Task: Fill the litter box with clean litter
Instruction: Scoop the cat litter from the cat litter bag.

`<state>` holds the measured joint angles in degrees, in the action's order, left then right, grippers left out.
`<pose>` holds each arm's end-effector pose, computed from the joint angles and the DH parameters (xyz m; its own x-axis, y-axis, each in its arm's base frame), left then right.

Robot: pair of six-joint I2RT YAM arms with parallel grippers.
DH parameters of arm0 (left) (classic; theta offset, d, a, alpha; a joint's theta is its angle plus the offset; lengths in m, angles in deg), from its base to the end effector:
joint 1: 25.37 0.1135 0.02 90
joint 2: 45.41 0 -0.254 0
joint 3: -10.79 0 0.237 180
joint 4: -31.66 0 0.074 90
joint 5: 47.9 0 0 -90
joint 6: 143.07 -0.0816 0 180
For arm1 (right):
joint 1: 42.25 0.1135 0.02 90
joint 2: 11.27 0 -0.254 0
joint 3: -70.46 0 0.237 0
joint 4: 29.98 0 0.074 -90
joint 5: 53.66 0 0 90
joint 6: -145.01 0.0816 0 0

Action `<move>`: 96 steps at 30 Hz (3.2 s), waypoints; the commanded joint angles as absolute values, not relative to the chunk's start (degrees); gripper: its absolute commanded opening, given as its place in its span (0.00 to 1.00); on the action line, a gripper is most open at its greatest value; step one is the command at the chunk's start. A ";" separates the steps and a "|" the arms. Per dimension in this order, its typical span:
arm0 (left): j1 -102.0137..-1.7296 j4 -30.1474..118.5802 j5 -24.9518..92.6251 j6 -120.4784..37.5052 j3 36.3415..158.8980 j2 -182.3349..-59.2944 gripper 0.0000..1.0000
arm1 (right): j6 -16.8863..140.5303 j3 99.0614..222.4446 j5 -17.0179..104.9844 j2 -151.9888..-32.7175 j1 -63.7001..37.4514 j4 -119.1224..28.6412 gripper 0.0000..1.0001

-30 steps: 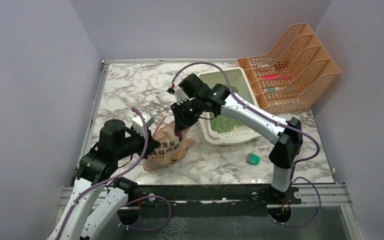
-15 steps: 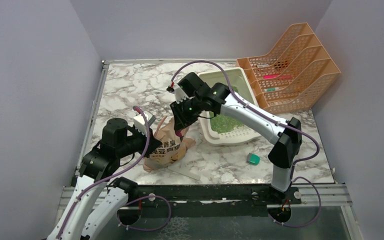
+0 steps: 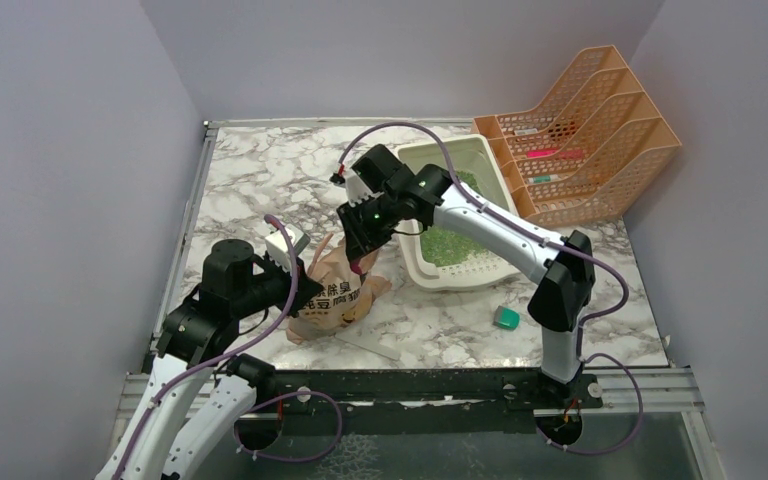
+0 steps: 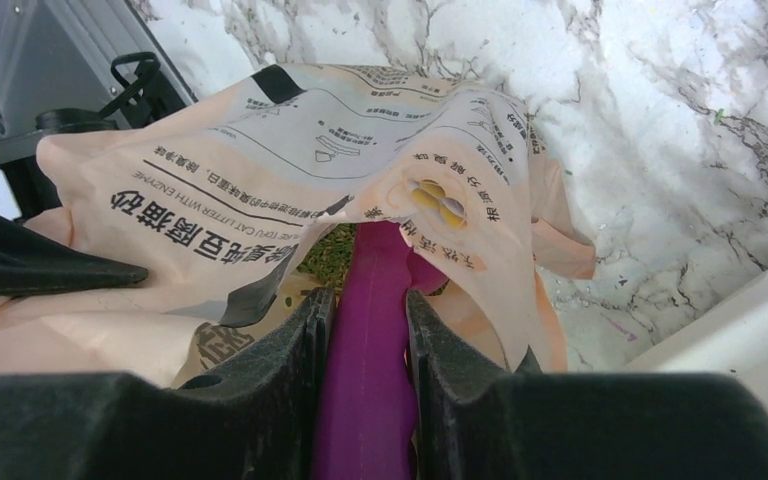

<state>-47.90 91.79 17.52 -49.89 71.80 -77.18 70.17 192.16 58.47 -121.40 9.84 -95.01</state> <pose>0.1145 -0.0842 0.2869 -0.5111 0.1574 -0.8450 0.6508 0.7130 -0.2608 0.2391 0.3571 0.2793 -0.7036 -0.5093 -0.4955 -0.7093 0.5443 0.4478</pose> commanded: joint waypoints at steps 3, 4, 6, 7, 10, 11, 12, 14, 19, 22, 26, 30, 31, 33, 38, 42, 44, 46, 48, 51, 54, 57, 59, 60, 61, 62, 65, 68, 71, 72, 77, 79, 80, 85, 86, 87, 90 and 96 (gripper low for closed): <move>-47.96 93.35 16.36 -50.01 70.73 -76.73 0.00 | 66.56 201.08 45.63 -119.45 11.01 -103.50 0.01; -47.94 93.42 16.35 -50.07 70.67 -76.70 0.00 | 65.99 201.42 43.35 -119.52 10.97 -104.81 0.01; -47.96 93.43 16.27 -50.08 70.65 -76.94 0.00 | 65.36 200.62 41.18 -119.26 11.00 -105.74 0.01; -47.89 93.36 16.19 -50.10 70.71 -77.00 0.00 | 65.19 199.65 41.33 -119.09 11.01 -105.36 0.01; -47.88 93.38 16.17 -50.24 70.69 -77.22 0.00 | 66.40 196.60 45.44 -119.85 11.01 -103.51 0.01; -47.87 93.40 16.19 -50.18 70.67 -77.27 0.00 | 67.14 195.71 47.88 -120.61 11.01 -102.94 0.01; -47.87 93.43 16.24 -50.12 70.65 -77.21 0.00 | 67.99 194.85 50.62 -121.41 11.01 -102.08 0.01; -47.87 93.43 16.30 -50.09 70.71 -77.11 0.00 | 70.05 192.44 57.01 -122.81 11.19 -98.43 0.01; -47.87 93.41 16.35 -50.02 70.66 -77.22 0.00 | 73.55 189.42 66.00 -124.01 12.15 -91.75 0.01; -47.88 93.41 16.30 -50.07 70.59 -77.39 0.00 | 75.92 187.31 68.47 -121.02 11.72 -86.24 0.01; -47.87 93.41 16.26 -50.09 70.59 -77.41 0.00 | 80.23 183.41 76.27 -117.17 8.26 -78.30 0.01; -47.83 93.38 16.35 -50.01 70.61 -77.32 0.00 | 86.17 177.47 87.41 -114.33 3.73 -68.23 0.01; -47.79 93.37 16.35 -50.08 70.57 -77.43 0.00 | 87.85 175.63 89.56 -113.62 2.80 -65.45 0.01; -47.79 93.38 16.26 -50.11 70.61 -77.69 0.00 | 91.96 171.64 93.67 -111.93 0.76 -58.80 0.01; -47.78 93.38 16.17 -50.12 70.58 -77.78 0.00 | 102.93 163.15 101.53 -109.78 -4.01 -43.94 0.01; -47.73 93.41 16.21 -50.08 70.66 -77.43 0.00 | 104.44 161.02 102.58 -108.66 -7.42 -42.64 0.01; -47.70 93.41 15.96 -50.20 70.72 -77.32 0.00 | 104.89 160.00 102.77 -108.21 -9.38 -42.76 0.01; -47.70 93.36 14.74 -50.69 70.83 -77.36 0.00 | 106.10 158.95 103.47 -107.84 -11.38 -41.87 0.01; -47.70 93.04 12.60 -51.29 71.04 -77.60 0.00 | 107.34 158.04 104.38 -107.58 -12.91 -40.63 0.01; -47.70 92.99 11.35 -51.91 71.98 -77.93 0.00 | 108.32 157.42 105.22 -107.29 -14.30 -39.61 0.01; -47.70 92.99 10.79 -52.31 72.56 -77.37 0.00 | 108.35 156.96 104.99 -107.08 -15.34 -39.71 0.01; -47.70 92.97 10.63 -52.52 72.73 -76.00 0.00 | 108.49 156.39 104.77 -107.13 -16.19 -39.72 0.01; -47.70 92.93 10.63 -52.54 72.86 -75.01 0.00 | 106.52 157.00 104.16 -107.08 -16.33 -41.38 0.01; -47.70 92.97 10.71 -52.47 72.91 -74.64 0.00 | 103.40 158.49 103.15 -107.03 -16.19 -45.20 0.01; -47.70 92.93 10.84 -52.38 73.02 -74.35 0.00 | 99.38 160.73 101.06 -107.11 -15.79 -51.25 0.01; -47.70 92.92 11.01 -52.29 73.12 -74.26 0.00 | 94.11 163.78 97.90 -107.34 -15.22 -57.55 0.01; -47.70 92.92 11.13 -52.06 73.55 -74.88 0.00 | 81.46 172.54 87.92 -109.84 -11.69 -75.28 0.01; -47.70 92.96 10.80 -51.98 74.02 -76.52 0.00 | 76.05 176.75 78.89 -111.82 -8.02 -82.94 0.01; -47.70 92.95 10.47 -52.01 74.27 -77.90 0.00 | 71.19 180.42 67.01 -113.92 -2.24 -87.54 0.01; -47.70 92.95 10.34 -52.06 74.24 -78.23 0.00 | 69.94 181.62 63.72 -114.91 -0.26 -88.71 0.01; -47.70 92.93 10.19 -52.23 73.70 -78.57 0.00 | 67.19 185.71 50.23 -121.37 9.03 -92.44 0.01; -47.70 92.83 10.48 -52.04 73.04 -78.38 0.00 | 68.38 185.92 56.42 -123.43 9.91 -91.66 0.01; -47.67 92.77 10.60 -51.89 72.79 -78.25 0.00 | 69.68 185.38 60.95 -123.92 9.88 -90.46 0.01; -47.65 92.81 11.21 -51.66 72.51 -77.97 0.00 | 76.47 181.54 73.57 -120.76 9.49 -79.42 0.01; -47.64 92.81 11.23 -51.66 72.39 -77.93 0.00 | 77.87 181.43 74.43 -119.94 8.89 -78.12 0.01; -47.61 92.79 11.32 -51.66 72.39 -77.93 0.00 | 79.18 181.11 76.01 -119.36 8.00 -76.61 0.01; -47.61 92.81 11.34 -51.66 72.32 -78.12 0.00 | 84.90 177.98 84.13 -117.50 4.08 -69.56 0.01; -47.61 92.81 11.22 -51.65 72.26 -78.26 0.00 | 98.88 167.82 98.54 -112.58 -2.71 -50.02 0.01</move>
